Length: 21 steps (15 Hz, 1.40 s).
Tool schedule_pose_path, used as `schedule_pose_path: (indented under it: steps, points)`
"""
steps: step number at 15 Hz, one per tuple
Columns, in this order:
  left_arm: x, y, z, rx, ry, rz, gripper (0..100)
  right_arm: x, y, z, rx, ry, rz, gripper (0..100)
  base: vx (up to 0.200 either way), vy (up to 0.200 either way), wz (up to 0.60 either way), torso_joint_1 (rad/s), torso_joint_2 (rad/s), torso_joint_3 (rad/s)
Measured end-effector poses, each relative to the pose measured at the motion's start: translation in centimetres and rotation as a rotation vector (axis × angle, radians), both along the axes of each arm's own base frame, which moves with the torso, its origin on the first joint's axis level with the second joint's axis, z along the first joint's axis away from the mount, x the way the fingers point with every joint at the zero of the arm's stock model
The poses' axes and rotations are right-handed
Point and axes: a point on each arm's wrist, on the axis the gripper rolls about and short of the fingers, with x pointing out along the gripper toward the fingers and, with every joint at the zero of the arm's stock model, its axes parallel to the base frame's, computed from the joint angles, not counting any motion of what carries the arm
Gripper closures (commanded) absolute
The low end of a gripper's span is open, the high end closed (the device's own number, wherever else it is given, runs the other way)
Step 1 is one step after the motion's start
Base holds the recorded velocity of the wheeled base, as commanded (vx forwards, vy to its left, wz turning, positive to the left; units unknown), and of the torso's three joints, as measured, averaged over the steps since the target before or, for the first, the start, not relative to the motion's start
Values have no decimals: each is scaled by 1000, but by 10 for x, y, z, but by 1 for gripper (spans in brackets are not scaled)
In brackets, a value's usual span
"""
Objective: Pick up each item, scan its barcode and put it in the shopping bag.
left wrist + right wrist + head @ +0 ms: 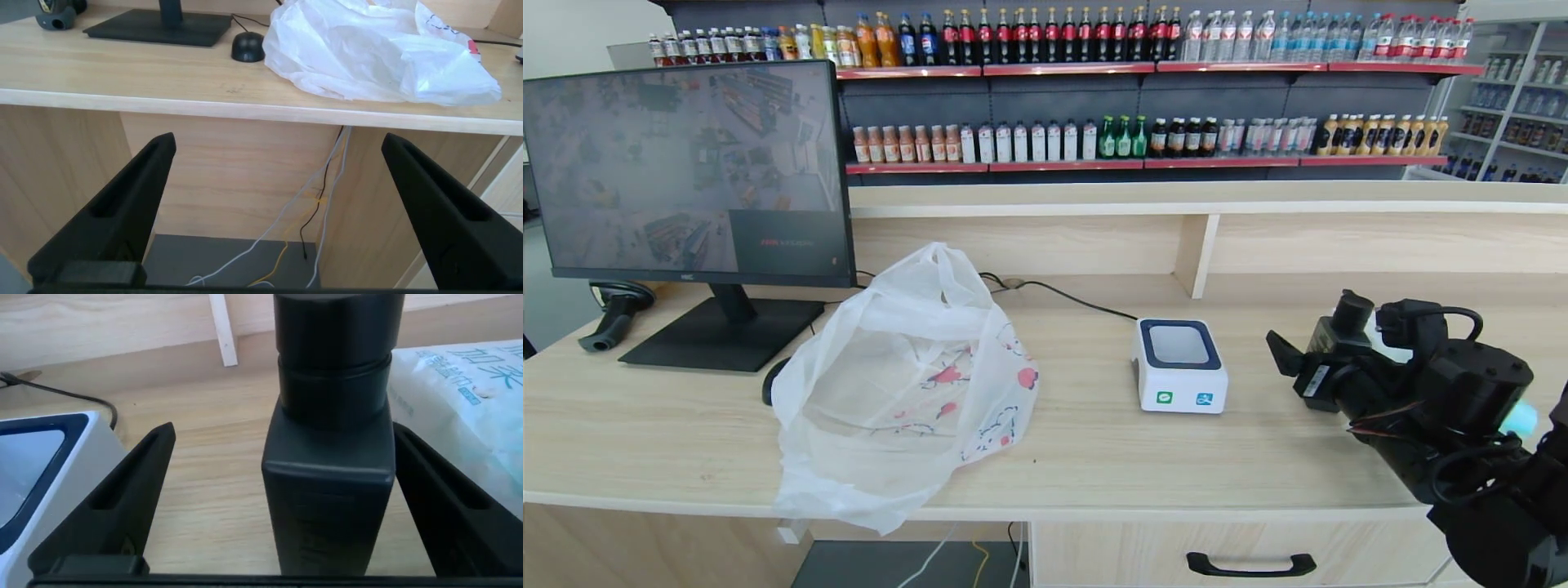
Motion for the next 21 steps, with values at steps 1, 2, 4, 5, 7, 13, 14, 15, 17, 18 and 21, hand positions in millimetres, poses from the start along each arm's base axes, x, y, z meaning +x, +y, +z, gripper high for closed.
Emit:
schedule_pose_path:
  steps: [1, 2, 4, 5, 7, 13, 14, 15, 17, 18, 21]
  points:
    - [0, 0, 0, 0, 0, 0, 0, 3, -1, 0, 1, -5, -4, 0, 0, 0, 0, 0, 0, 0]
    - [0, 0, 0, 0, 0, 0, 0, 5, -2, -1, 1, -5, -8, 0, 0, 0, 0, 0, 0, 0]
    - [0, 0, 0, 0, 0, 0, 0, 8, -2, -5, -1, 4, -11, 0, 0, 0, 0, 0, 0, 0]
    - [0, 0, 0, 0, 0, 0, 0, 10, -2, -7, -2, 9, -11, 0, 0, 0, 0, 0, 0, 0]
    - [0, 0, 0, 0, 0, 0, 0, 12, -2, -11, -5, 20, -11, 0, 0, 0, 0, 0, 0, 0]
    - [0, 0, 0, 0, 0, 0, 0, 18, -1, -15, -13, 27, -12, 0, 0, 0, 0, 0, 0, 0]
    - [0, 0, 0, 0, 0, 0, 0, 18, -1, -16, -13, 28, -12, 100, 0, 0, 0, 0, 0, 0]
    - [0, 0, 0, 0, 0, 0, 0, 17, -1, -16, -14, 29, -11, 100, 0, 0, 0, 0, 0, 0]
    - [0, 0, 0, 0, 0, 0, 0, 18, 0, -15, -14, 27, -10, 100, 0, 0, 0, 0, 0, 0]
    - [0, 0, 0, 0, 0, 0, 0, 18, 0, -15, -14, 27, -10, 100, 0, 0, 0, 0, 0, 0]
    - [0, 0, 0, 0, 0, 0, 0, 18, 0, -15, -14, 26, -6, 100, 0, 0, 0, 0, 0, 0]
